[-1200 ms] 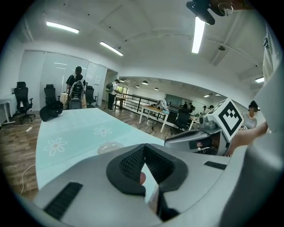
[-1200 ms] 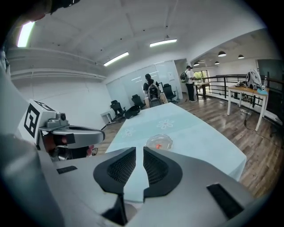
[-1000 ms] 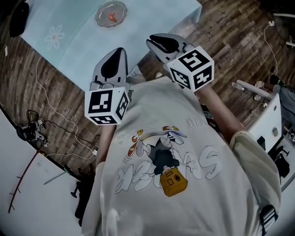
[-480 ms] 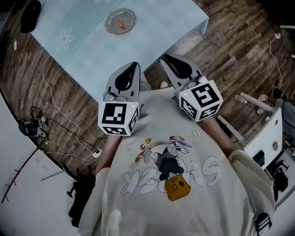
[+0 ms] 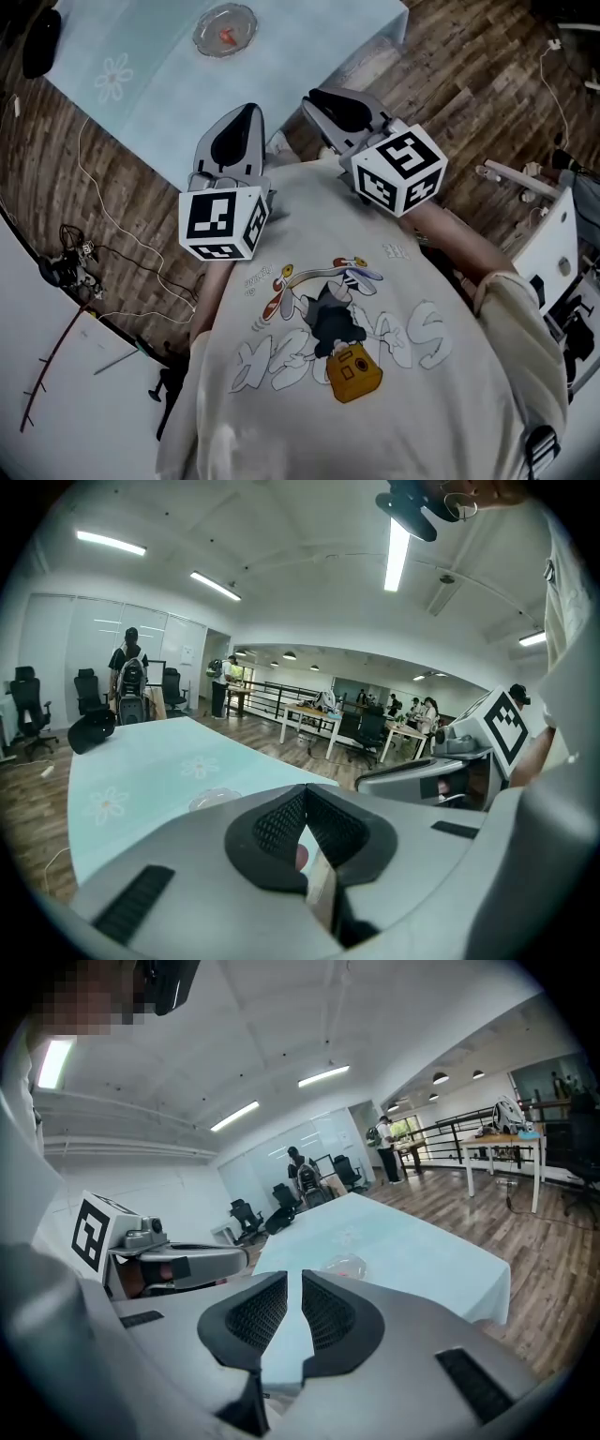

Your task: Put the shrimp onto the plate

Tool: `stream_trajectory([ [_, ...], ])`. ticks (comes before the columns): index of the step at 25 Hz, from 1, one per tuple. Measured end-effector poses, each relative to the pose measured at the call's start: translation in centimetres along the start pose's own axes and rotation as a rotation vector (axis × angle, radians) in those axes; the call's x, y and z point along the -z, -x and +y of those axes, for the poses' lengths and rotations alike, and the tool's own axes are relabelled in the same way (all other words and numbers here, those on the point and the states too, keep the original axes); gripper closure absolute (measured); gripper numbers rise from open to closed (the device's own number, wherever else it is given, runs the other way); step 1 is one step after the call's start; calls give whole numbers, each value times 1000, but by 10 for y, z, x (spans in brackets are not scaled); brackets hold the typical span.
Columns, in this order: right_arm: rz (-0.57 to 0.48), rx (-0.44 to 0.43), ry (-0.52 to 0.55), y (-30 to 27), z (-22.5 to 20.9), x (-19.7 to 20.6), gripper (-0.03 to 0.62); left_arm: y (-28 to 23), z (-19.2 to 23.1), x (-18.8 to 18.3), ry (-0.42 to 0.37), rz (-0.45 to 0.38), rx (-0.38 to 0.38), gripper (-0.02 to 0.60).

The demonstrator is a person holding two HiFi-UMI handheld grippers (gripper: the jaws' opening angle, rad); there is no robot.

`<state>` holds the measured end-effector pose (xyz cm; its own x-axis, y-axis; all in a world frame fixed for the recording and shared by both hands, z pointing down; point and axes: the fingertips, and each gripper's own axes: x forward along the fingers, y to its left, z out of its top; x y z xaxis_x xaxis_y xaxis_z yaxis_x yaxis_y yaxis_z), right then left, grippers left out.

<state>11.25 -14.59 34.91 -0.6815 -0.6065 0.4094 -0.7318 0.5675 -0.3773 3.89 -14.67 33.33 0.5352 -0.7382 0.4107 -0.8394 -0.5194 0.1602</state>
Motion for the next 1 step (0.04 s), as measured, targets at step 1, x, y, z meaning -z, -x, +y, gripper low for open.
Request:
stream_trajectory([
  [1, 4, -18, 4, -2, 3, 1, 530, -1, -1, 0, -3, 0, 4, 574],
])
